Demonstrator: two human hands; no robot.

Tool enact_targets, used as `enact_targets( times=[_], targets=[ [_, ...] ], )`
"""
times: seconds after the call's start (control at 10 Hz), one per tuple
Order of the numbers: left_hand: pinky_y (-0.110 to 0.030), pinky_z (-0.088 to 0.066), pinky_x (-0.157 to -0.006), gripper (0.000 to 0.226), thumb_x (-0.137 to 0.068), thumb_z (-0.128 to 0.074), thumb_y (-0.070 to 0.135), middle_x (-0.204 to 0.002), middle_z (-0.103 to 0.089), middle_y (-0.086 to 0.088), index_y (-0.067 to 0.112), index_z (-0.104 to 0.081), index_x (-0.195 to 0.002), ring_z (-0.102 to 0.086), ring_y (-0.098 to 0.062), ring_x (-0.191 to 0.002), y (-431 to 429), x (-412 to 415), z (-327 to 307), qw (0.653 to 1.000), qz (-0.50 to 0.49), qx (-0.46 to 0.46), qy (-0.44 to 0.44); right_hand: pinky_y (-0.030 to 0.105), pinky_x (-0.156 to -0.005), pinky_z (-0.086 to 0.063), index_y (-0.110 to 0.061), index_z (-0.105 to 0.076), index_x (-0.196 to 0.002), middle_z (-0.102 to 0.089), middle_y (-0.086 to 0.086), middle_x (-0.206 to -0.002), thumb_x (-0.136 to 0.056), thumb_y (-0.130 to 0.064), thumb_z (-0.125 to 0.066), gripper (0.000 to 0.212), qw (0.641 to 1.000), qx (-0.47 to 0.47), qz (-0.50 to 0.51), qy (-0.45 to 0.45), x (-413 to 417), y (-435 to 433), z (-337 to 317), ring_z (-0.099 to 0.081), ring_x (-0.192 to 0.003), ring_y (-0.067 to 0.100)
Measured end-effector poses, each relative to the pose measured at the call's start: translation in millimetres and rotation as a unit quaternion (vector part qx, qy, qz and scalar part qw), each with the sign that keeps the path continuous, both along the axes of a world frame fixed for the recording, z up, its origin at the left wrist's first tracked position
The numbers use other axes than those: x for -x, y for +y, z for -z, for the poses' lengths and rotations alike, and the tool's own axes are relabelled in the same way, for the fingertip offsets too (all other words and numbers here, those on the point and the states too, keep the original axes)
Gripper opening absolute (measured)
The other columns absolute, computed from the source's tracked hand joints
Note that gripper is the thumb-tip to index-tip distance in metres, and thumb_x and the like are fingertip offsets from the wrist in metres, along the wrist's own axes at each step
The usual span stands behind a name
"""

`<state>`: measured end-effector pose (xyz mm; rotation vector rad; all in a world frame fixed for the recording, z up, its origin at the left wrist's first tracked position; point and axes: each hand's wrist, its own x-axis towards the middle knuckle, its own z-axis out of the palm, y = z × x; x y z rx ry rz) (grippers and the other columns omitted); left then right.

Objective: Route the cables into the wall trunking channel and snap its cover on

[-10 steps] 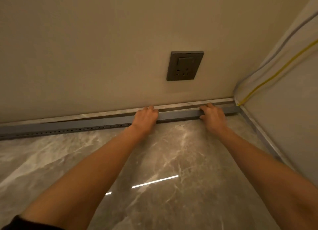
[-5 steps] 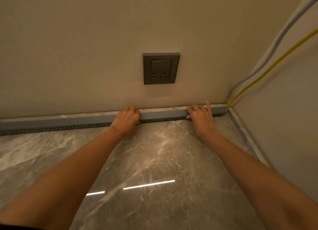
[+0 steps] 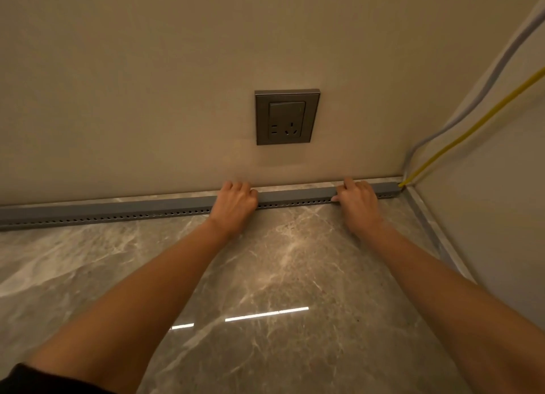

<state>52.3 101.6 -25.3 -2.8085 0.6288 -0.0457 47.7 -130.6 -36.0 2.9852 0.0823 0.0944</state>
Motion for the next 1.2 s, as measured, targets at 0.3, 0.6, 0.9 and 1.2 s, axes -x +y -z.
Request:
enact_targets(
  times=[0.3,0.6,0.9,1.2],
  targets=[
    [-0.039,-0.042,-0.096,0.034,-0.093,-0.049,0.004,-0.13,-0.045,-0.017,0.003,-0.042,-0.126,-0.046,-0.033,-0.119,20,3,-9,0.999,-0.046,0.002,0.018,0.041,-0.101,-0.039,-0.001,-0.056,-0.116,-0.058,0.018,-0.12,-0.092,-0.007,-0.051,0.025,0.999,-0.013,0.038,-0.001,4,32,-5,-0.058,-0.108,0.035],
    [-0.038,-0.044,-0.092,0.03,-0.096,-0.037,0.003,-0.129,-0.049,-0.016,0.001,-0.048,-0.124,-0.047,-0.032,-0.119,84,12,-13,0.997,-0.073,-0.02,0.034,0.021,-0.05,-0.054,-0.01,-0.066,-0.045,-0.064,0.005,-0.05,-0.023,-0.008,-0.091,0.034,0.992,-0.028,-0.12,-0.027,6,118,1,-0.062,-0.04,0.021],
    [-0.043,-0.049,-0.089,0.028,-0.096,-0.039,0.0,-0.126,-0.05,-0.019,-0.001,-0.056,-0.118,-0.053,-0.036,-0.114,79,8,-20,0.997,-0.063,-0.021,0.048,0.04,-0.095,-0.043,0.003,-0.06,-0.11,-0.059,0.021,-0.118,-0.09,0.007,-0.041,0.028,0.996,-0.064,-0.049,0.048,9,137,-25,-0.06,-0.107,0.035],
    [-0.042,-0.045,-0.094,0.034,-0.092,-0.041,-0.003,-0.126,-0.053,-0.02,0.0,-0.045,-0.125,-0.051,-0.035,-0.117,91,32,-31,0.989,-0.113,0.089,0.028,0.038,-0.101,-0.038,0.002,-0.049,-0.122,-0.051,0.02,-0.13,-0.09,0.003,-0.047,0.032,0.991,-0.116,-0.056,0.042,40,158,-37,-0.046,-0.122,0.034]
  ],
)
